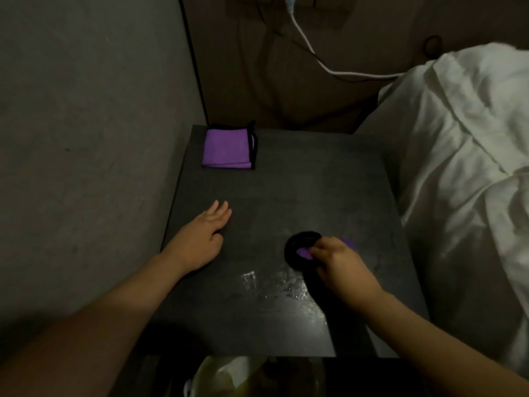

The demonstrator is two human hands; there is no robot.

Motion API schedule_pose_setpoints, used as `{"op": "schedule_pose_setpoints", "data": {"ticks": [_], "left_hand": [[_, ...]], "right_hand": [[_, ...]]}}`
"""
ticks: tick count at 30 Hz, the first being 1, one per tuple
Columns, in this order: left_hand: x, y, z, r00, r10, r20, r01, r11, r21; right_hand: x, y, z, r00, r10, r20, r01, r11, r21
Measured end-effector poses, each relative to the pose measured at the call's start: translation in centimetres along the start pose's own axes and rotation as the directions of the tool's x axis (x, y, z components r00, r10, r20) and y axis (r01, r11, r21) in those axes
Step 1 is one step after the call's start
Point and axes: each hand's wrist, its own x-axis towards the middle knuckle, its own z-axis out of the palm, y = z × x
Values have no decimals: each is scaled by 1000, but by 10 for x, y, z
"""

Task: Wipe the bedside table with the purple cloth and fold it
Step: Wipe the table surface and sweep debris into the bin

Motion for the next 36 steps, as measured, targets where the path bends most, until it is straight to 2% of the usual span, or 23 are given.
{"op": "schedule_pose_setpoints", "data": {"ticks": [5, 8, 11, 15, 17, 20, 22, 24, 26, 28, 31, 33, 36], "left_hand": [[1, 1, -2, 1000, 1, 29, -1, 1000, 2], [2, 1, -4, 1000, 10, 19, -10, 1000, 8], [1, 0, -3, 1000, 9, 22, -9, 1000, 9], [1, 3, -5, 1000, 10, 23, -10, 1000, 17], [1, 4, -6, 1000, 9, 14, -9, 1000, 26], [1, 7, -5, 1000, -3, 12, 3, 999, 39], [1, 7, -4, 1000, -14, 18, 14, 999, 37], [0, 7, -4, 1000, -15, 20, 14, 999, 38], [0, 7, -4, 1000, -10, 16, 10, 999, 37], [0, 9, -5, 1000, -5, 11, 5, 999, 40], [1, 8, -5, 1000, -3, 9, 3, 999, 38], [1, 6, -5, 1000, -5, 16, 5, 999, 40], [-1, 5, -4, 1000, -7, 20, 7, 999, 37]], "right_hand": [[-14, -5, -6, 996, -14, 90, 20, 998, -64], [20, 2, -8, 994, 92, 55, -86, 990, -112], [24, -4, -7, 985, 149, 91, -139, 984, -109], [-19, -26, -6, 977, 101, 189, -76, 988, -132], [-12, -19, -7, 985, 83, 153, -63, 990, -128], [19, -7, -11, 992, 124, 26, -120, 986, -114], [21, -12, -13, 987, 159, 29, -157, 987, -41], [0, -25, -11, 977, 166, 133, -160, 985, -59], [-23, -37, -9, 966, 99, 239, -97, 995, -20], [-14, -33, -13, 971, 109, 211, -97, 993, -67], [24, -18, -16, 974, 215, 65, -212, 976, -56], [19, -24, -14, 974, 205, 99, -196, 976, -91], [-17, -42, -18, 962, 122, 245, -110, 992, -63]]}}
